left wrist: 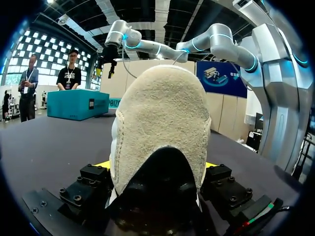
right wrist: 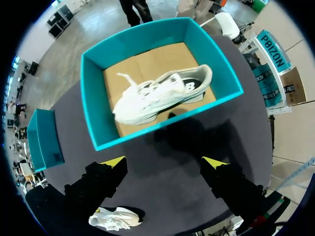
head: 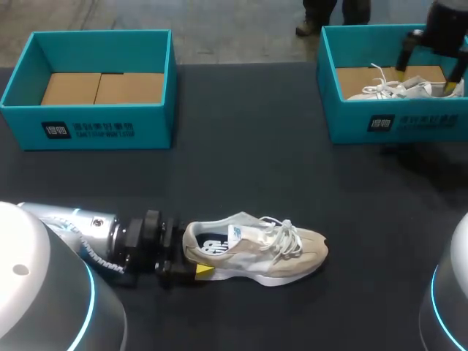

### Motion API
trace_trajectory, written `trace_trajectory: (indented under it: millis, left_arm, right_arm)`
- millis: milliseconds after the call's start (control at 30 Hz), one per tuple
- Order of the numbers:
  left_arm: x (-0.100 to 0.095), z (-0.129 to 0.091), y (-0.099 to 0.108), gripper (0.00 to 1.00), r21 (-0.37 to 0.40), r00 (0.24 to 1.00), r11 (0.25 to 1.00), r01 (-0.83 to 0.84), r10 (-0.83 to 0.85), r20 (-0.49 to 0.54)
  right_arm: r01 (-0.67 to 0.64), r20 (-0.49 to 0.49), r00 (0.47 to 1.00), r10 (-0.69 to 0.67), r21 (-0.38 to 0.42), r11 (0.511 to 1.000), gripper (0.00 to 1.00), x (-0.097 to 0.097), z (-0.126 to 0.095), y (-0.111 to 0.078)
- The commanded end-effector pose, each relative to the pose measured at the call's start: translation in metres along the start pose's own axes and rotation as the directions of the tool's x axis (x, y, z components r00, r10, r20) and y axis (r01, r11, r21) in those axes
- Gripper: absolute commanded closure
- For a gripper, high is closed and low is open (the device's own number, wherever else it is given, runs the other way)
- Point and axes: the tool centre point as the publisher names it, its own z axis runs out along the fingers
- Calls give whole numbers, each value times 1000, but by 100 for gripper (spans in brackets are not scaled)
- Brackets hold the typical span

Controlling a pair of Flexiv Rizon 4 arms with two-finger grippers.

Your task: Take the shoe out of the shoebox, open the shoe tongue, remove and reinsert the insole, then place the shoe into the shoebox

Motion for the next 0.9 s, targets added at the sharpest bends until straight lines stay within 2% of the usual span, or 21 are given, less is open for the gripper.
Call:
trace_trajectory:
  millis: [33, 133, 167, 667, 733, 900]
  left_arm:
    - [1, -2, 3, 100, -1, 1000, 1000, 1, -1, -2]
    - [1, -2, 3, 100, -1, 1000, 1000, 1, -1, -2]
    - [1, -2, 3, 100, -1, 1000, 1000, 1, -1, -2]
    - [1, -2, 3, 100, -1, 1000, 1000, 1, -1, -2]
    - [1, -2, 3, 100, -1, 1000, 1000, 1, -1, -2]
    - [1, -2, 3, 100, -1, 1000, 1000, 1, -1, -2]
  right_arm:
    - [-28, 24, 999, 29, -67, 997, 0, 14, -8, -33]
    - [-81, 6, 997, 82, -62, 995, 0, 18, -12, -50]
    - [-81, -33, 996, 79, -40, 996, 0, 19, -12, -55]
    - [-81, -33, 996, 79, -40, 996, 0, 19, -12, -55]
    - [-24, -19, 1000, 23, -57, 998, 0, 40, -10, -60]
    - [69, 13, 998, -69, -49, 996, 0, 83, 3, -94]
